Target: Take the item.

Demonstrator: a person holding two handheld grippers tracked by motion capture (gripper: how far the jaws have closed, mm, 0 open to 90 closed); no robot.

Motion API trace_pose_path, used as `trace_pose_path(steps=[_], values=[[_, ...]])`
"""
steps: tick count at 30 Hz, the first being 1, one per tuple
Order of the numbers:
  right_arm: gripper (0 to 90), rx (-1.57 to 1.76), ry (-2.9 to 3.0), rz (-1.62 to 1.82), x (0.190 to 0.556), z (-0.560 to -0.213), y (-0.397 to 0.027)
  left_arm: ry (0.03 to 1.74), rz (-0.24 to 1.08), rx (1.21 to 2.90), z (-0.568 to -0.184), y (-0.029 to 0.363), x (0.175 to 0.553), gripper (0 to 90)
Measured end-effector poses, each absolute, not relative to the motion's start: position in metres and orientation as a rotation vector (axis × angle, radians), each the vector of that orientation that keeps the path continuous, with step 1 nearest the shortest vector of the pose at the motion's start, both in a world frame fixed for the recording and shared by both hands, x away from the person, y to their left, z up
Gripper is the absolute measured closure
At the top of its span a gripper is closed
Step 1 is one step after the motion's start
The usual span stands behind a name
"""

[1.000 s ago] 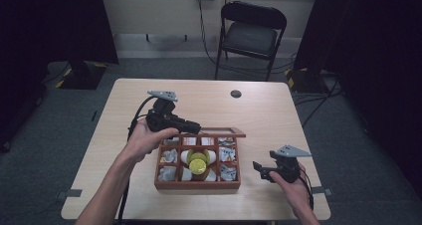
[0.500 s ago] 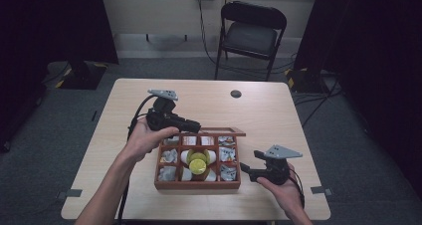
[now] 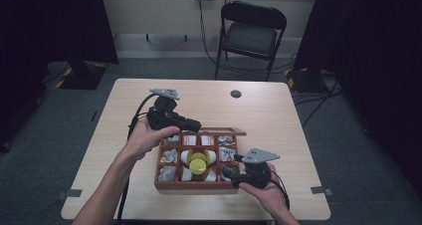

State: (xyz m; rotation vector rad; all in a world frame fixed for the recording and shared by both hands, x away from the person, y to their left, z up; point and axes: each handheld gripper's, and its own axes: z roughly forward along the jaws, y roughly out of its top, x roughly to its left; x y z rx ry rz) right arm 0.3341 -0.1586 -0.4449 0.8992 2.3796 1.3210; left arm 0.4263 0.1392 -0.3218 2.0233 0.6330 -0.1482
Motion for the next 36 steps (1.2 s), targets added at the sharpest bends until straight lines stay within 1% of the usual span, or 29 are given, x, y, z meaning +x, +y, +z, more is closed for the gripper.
trace_pose_path(steps=[6,12,19,24,36], values=[[34.8,0.851,2.430,1.349,0.336,-0.442,-0.134,0.629,-0.145,2.020,-0.322,0.140,0.426,81.6],[36.6,0.802,2.504,1.317,0.339,-0.447,-0.104,0.629,-0.147,2.016,-0.323,0.140,0.426,81.6],[34.8,0.745,2.543,1.264,0.344,-0.450,-0.080,0.623,-0.148,2.021,-0.323,0.140,0.425,81.7],[32.4,0.725,2.584,1.221,0.349,-0.450,-0.071,0.620,-0.147,2.023,-0.323,0.140,0.425,81.7],[32.5,0.735,2.610,1.073,0.363,-0.461,-0.062,0.618,-0.137,2.032,-0.323,0.139,0.423,81.8]])
